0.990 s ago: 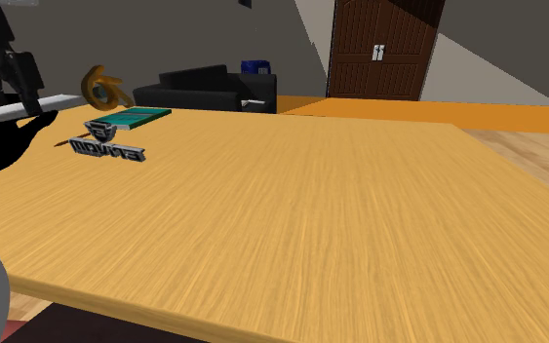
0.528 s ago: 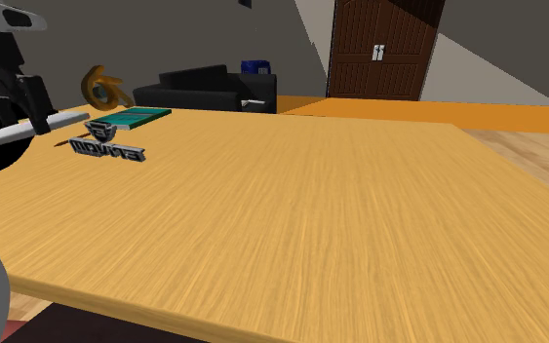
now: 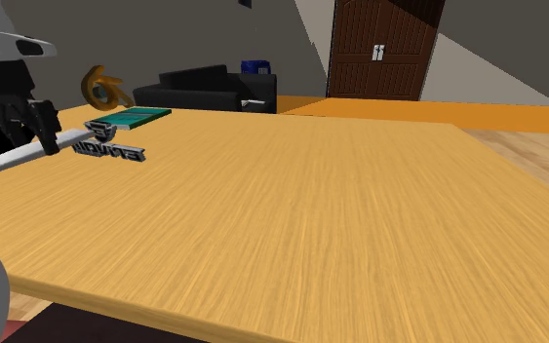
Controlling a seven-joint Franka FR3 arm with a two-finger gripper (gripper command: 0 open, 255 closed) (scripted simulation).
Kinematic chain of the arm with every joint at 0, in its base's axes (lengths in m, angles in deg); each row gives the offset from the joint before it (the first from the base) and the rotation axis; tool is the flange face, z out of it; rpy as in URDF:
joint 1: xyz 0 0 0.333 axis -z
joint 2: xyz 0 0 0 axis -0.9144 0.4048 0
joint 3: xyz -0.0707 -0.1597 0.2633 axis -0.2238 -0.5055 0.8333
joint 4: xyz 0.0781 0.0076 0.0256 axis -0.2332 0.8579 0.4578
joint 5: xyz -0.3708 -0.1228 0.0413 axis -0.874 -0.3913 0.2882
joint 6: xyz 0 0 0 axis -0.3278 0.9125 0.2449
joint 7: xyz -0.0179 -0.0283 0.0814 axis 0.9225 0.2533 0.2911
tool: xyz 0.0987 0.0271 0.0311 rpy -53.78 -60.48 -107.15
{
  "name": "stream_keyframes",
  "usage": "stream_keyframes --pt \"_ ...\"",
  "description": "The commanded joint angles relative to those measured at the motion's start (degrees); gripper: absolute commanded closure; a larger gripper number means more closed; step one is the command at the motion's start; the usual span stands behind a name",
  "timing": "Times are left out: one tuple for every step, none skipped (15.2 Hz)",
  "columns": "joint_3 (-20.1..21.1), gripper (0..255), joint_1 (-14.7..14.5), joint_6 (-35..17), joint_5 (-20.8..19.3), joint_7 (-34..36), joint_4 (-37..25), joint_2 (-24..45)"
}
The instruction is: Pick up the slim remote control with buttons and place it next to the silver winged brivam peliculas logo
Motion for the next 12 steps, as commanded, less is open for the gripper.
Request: stream_keyframes --pt "0.4 255 0.0 -1.8 -0.3 0.4 0.8 0.9" --pt "0.5 255 0.1 -2.6 -0.4 0.5 1.3 1.4" --pt "0.6 255 0.1 -3.5 -0.6 0.7 1.7 1.9" --pt "0.8 255 0.2 -4.3 -0.8 0.8 2.1 2.4" --pt "0.9 255 0.2 -5.2 -1.0 1.0 2.4 2.9" --pt "1.0 255 0.3 -6.0 -1.2 1.2 2.8 3.4" --pt "1.2 255 0.3 -6.9 -1.5 1.4 3.2 3.9" --pt "1.3 255 0.4 -7.7 -1.7 1.6 3.5 4.5" --pt "1.4 255 0.4 -8.6 -2.0 1.8 3.8 5.1" --pt "1.6 255 0.5 -9.5 -2.3 2.1 4.2 5.7" --pt "1.7 255 0.6 -10.4 -2.7 2.3 4.5 6.3" --pt "1.7 255 0.6 -10.4 -2.7 2.3 4.5 6.3"
